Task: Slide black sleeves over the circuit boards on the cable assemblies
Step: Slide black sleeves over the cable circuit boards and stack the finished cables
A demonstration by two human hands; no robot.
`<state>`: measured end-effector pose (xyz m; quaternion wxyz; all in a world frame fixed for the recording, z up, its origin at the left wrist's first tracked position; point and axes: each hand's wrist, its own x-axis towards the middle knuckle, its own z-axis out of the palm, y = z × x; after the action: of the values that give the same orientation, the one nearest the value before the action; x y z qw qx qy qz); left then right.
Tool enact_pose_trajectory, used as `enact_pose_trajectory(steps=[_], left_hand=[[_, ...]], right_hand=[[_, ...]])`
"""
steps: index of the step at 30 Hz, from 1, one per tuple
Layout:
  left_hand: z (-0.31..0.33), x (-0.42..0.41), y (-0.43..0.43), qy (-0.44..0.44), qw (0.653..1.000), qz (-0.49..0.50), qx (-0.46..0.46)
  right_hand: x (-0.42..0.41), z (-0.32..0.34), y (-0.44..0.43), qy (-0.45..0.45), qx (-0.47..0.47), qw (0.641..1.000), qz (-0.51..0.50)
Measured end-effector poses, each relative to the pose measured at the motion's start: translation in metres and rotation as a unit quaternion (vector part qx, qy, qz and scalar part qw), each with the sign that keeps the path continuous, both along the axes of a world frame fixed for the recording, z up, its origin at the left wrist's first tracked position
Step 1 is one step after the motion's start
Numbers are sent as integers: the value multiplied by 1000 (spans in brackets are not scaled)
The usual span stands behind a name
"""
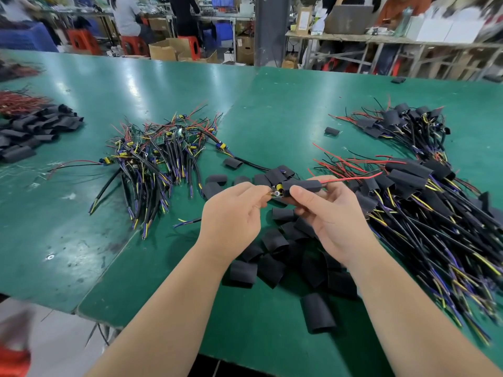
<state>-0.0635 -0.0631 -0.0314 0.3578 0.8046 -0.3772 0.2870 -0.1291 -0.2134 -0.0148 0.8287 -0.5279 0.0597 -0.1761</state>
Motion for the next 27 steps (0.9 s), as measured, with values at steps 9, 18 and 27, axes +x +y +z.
enact_pose_trajectory(steps=[9, 18, 27], left_hand=[[4, -8, -4, 35, 999, -8, 31], [0, 1, 1, 137, 990, -12, -42], [-1, -1, -3, 117, 990, -49, -64]], right_hand=[[-3, -2, 1, -17, -34, 998, 42], [1, -13, 6, 5, -173, 985, 24], [6, -13, 6, 14, 46, 999, -19]])
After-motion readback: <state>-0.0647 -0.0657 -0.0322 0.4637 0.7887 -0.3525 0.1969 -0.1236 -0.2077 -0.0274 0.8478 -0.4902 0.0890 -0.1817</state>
